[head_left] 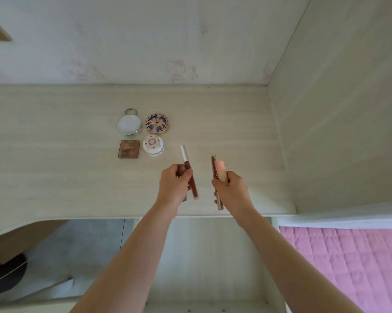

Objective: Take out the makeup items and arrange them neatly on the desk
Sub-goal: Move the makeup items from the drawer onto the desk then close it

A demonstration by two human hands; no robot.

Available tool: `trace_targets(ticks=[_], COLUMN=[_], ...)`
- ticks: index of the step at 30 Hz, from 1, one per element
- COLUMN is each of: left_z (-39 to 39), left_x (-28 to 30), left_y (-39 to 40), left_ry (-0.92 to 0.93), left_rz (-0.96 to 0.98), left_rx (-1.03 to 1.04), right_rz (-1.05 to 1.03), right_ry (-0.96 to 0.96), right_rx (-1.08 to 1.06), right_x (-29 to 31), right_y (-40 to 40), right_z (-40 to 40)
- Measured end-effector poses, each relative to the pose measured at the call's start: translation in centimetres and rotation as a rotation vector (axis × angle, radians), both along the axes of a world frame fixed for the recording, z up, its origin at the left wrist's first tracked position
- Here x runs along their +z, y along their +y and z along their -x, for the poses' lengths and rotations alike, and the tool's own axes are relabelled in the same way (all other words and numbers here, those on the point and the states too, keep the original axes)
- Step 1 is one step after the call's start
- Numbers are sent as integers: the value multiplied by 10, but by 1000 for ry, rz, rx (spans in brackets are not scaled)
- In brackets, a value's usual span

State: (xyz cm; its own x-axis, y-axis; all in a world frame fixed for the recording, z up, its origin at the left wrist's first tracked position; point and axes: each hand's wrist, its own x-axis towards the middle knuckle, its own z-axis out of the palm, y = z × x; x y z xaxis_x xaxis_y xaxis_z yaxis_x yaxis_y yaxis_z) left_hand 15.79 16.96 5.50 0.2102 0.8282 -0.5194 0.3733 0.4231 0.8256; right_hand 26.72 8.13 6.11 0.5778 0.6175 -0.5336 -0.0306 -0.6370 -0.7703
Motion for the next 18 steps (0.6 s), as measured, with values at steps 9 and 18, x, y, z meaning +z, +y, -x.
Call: trace_targets(ticks=[9,18], left_z=[-44,-57], left_x=[-27,-42], left_y=[76,99], left_ry=[236,382], left_rz=[-148,-185], left_rx=[-237,-319], right_rz=[85,207], right_ry=[-101,-263], right_rx=[27,110], right_x=[-27,-45], right_y=[76,115], right_z=[-33,-42])
